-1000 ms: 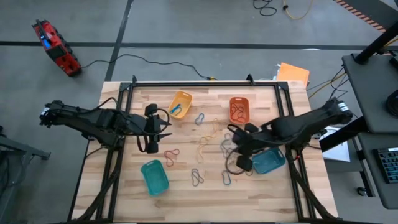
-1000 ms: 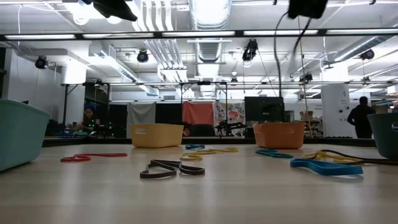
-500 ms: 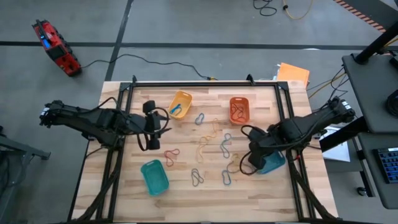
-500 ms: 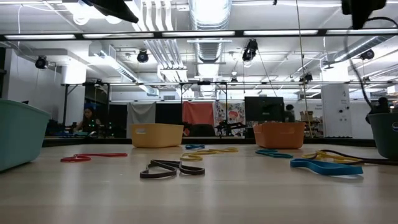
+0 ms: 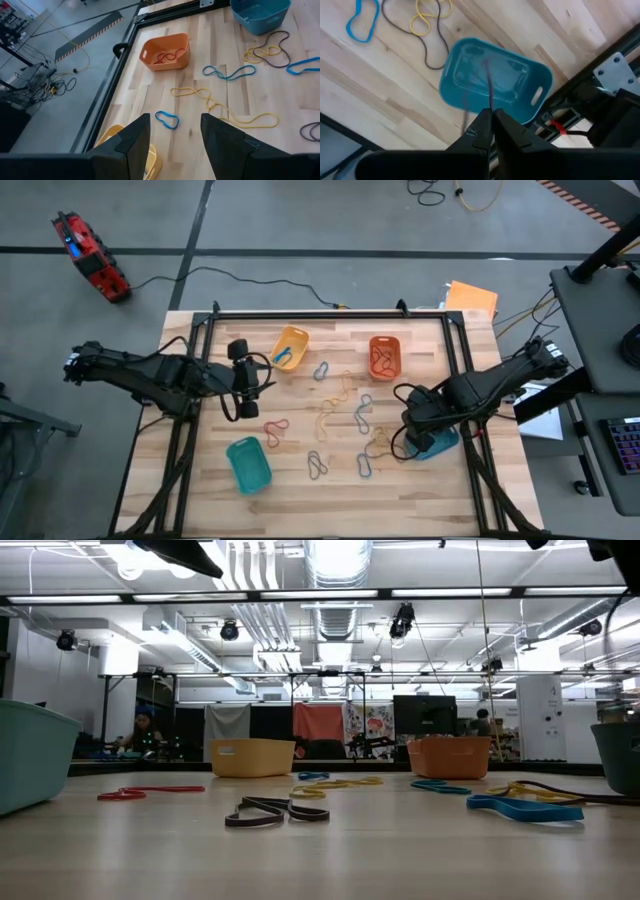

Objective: Sort rubber bands into baskets
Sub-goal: Put the violet rubber band into the blue bin, then put the yellow rubber band into the green bin

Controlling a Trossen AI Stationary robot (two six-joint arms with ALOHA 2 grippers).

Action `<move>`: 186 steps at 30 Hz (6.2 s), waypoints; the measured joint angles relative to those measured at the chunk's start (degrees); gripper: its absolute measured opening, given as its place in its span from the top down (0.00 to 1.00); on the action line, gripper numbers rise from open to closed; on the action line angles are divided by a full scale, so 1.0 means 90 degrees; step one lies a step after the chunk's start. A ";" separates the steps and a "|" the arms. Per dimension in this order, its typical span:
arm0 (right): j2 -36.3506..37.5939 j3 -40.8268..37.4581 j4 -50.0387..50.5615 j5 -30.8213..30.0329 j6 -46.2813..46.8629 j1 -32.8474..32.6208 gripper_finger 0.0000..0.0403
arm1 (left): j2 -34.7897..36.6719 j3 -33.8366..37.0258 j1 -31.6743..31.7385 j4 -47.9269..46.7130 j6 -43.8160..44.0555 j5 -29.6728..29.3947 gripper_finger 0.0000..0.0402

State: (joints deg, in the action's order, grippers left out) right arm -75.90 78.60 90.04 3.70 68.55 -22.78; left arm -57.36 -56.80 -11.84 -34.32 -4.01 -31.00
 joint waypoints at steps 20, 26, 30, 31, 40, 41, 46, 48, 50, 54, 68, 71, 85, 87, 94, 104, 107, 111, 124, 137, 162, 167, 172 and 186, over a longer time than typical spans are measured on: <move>-0.0519 -0.0678 0.0002 -0.0019 0.0506 0.0004 0.98 | 0.0002 0.0000 0.0000 -0.0039 0.0000 0.0000 0.60; -0.0838 -0.0890 -0.0002 0.0113 0.0562 0.0011 0.98 | 0.0002 0.0000 0.0000 -0.0050 0.0049 0.0001 0.60; -0.1118 -0.0921 -0.0008 0.0456 0.0565 0.0012 0.98 | 0.0002 0.0000 0.0000 -0.0054 0.0049 0.0002 0.60; -0.1197 -0.0922 -0.0008 0.0627 0.0564 0.0012 0.98 | 0.0002 0.0000 0.0000 -0.0054 0.0049 0.0002 0.60; -0.1708 -0.0929 -0.0007 0.2364 0.0423 -0.0100 0.98 | 0.0002 0.0000 0.0000 -0.0054 0.0051 0.0002 0.60; -0.1735 -0.0929 -0.0009 0.2414 0.0397 -0.0112 0.98 | 0.0002 0.0000 0.0002 -0.0054 0.0051 0.0002 0.60; -0.1876 -0.1052 0.0007 0.2410 0.0475 -0.0072 0.98 | 0.0002 0.0000 0.0000 -0.0061 0.0051 0.0002 0.60; -0.1936 -0.1169 -0.0012 0.2313 0.0416 -0.0059 0.98 | 0.0002 0.0000 0.0000 -0.0061 0.0044 0.0002 0.60; -0.1999 -0.1251 -0.0005 0.2215 0.0347 -0.0049 0.98 | 0.0002 0.0000 0.0002 -0.0059 0.0044 0.0002 0.60; -0.2006 -0.1370 -0.0045 0.1893 0.0314 0.0003 0.98 | 0.0002 0.0000 0.0002 -0.0048 0.0039 0.0005 0.60; -0.1999 -0.1558 -0.1232 0.0630 -0.0025 0.0369 0.98 | 0.0002 0.0000 0.0005 -0.0044 0.0049 0.0005 0.60; -0.1999 -0.1735 -0.1868 0.0633 -0.0213 0.0369 0.98 | 0.0002 0.0000 0.0005 -0.0047 0.0049 0.0005 0.60; -0.1997 -0.1891 -0.1470 0.0533 -0.0239 0.0369 0.93 | 0.0002 0.0000 0.0005 -0.0049 0.0070 0.0005 0.60; -0.1997 -0.1891 -0.1299 0.0530 -0.0240 0.0369 0.89 | 0.0002 0.0000 0.0005 -0.0049 0.0076 0.0005 0.60; -0.1953 -0.1891 -0.0727 0.0513 -0.0247 0.0369 0.71 | 0.0002 0.0000 0.0005 -0.0049 0.0124 0.0007 0.60; -0.1873 -0.1891 -0.0833 0.0109 -0.0376 0.0369 0.56 | 0.0001 0.0000 0.0005 -0.0050 0.0198 0.0007 0.60; -0.1704 -0.1883 -0.1132 -0.0329 -0.0458 0.0369 0.55 | -0.0032 0.0000 0.0005 -0.0048 0.0241 0.0011 0.60; -0.1415 -0.1810 -0.1890 -0.1066 -0.0901 0.0369 0.57 | -0.0170 0.0000 0.0005 -0.0049 0.0316 0.0101 0.60; -0.0692 -0.1814 -0.5090 -0.3333 -0.3580 0.0369 0.62 | -0.0920 0.0000 -0.0002 -0.0042 0.0538 0.0861 0.60; -0.0700 -0.1922 -0.7940 -0.4106 -0.6660 0.0376 0.67 | -0.1713 0.0000 -0.0019 -0.0015 0.1041 0.1333 0.60; 0.1177 -0.2752 -0.7679 -0.3978 -0.6861 0.0437 0.67 | -0.3745 -0.0005 -0.0044 0.1161 0.2902 0.1503 0.60; 0.1350 -0.3114 -0.7805 -0.3988 -0.6452 0.0441 0.66 | -0.4290 -0.0005 -0.0053 0.1899 0.2992 0.1507 0.60; 0.1331 -0.3262 -0.8055 -0.3912 -0.6420 0.0439 0.64 | -0.4667 -0.0005 -0.0036 0.2202 0.2973 0.1475 0.60; 0.1326 -0.3280 -0.8046 -0.3863 -0.5978 0.0437 0.64 | -0.5260 -0.0005 -0.0007 0.3131 0.3016 0.1171 0.60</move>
State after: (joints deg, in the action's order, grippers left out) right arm -63.96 49.08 17.63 -31.07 14.74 -18.85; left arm -104.70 -56.84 -11.90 -6.14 23.13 -20.47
